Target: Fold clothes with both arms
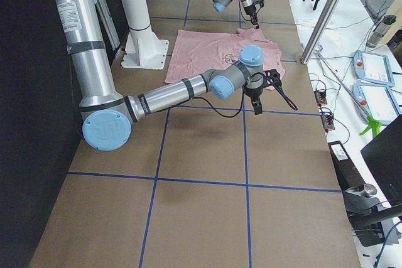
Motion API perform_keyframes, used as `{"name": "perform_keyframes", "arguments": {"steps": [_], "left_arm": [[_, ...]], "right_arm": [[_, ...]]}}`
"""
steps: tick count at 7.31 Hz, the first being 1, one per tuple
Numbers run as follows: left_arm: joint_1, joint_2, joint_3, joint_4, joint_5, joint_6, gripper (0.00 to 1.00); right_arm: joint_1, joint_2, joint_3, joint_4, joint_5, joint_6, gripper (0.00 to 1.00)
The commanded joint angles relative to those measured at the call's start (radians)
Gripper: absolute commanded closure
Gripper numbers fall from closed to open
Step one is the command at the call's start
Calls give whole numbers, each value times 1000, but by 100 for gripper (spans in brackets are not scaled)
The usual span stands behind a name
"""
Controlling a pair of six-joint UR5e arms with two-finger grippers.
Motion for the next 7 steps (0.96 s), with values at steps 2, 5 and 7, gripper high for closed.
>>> {"name": "perform_keyframes", "arguments": {"steps": [2,5,7], "left_arm": [[-3,49,-129,16,-7,7,100],[6,48,-327,280,-5,-92,100],[75,-20,-389,475,24,-207,100]], "right_arm": [[1,-2,3,0,2,6,0],[1,-2,4,0,0,11,0],[0,-2,3,0,0,11,0]]}}
